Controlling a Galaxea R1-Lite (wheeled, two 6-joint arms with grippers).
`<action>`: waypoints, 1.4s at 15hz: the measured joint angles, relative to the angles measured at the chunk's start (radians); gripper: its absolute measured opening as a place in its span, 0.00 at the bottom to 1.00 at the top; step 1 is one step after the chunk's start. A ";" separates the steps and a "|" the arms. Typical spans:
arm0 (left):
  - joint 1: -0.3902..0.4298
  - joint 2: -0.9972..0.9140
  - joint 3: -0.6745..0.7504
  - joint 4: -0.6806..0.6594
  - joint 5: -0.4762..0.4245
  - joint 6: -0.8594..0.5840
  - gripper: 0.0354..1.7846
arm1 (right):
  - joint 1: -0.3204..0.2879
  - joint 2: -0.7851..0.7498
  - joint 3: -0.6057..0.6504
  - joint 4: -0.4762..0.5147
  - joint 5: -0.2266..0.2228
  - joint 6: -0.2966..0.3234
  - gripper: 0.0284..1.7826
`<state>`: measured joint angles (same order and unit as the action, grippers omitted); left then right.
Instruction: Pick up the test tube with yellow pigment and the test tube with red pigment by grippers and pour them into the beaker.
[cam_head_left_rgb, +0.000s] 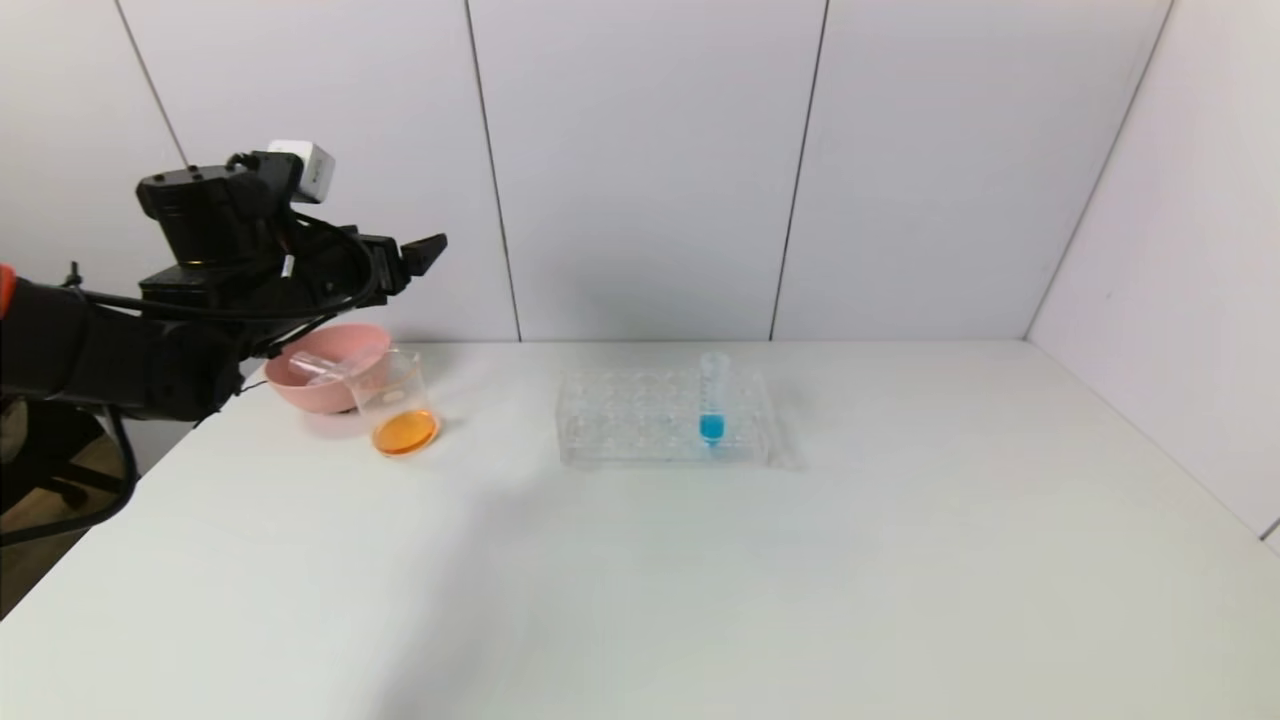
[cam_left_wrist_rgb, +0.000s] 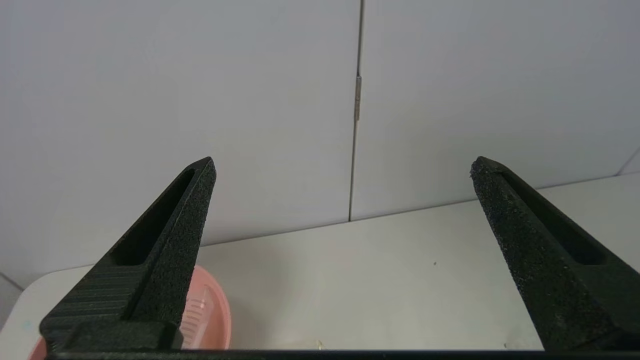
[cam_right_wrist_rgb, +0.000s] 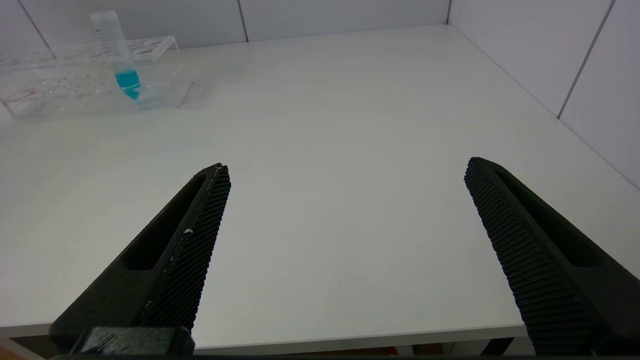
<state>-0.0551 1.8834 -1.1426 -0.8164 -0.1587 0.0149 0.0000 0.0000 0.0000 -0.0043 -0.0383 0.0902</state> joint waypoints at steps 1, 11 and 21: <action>-0.003 -0.062 0.059 0.000 0.000 0.015 0.99 | 0.000 0.000 0.000 0.000 0.000 0.000 0.96; -0.008 -0.893 0.456 0.177 0.090 0.153 0.99 | 0.000 0.000 0.000 0.000 0.000 0.000 0.96; 0.033 -1.722 0.663 0.683 0.102 0.196 0.99 | 0.000 0.000 0.000 0.000 0.000 0.000 0.96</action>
<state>-0.0226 0.1611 -0.4796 -0.1336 -0.0566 0.2111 0.0000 0.0000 0.0000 -0.0043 -0.0383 0.0902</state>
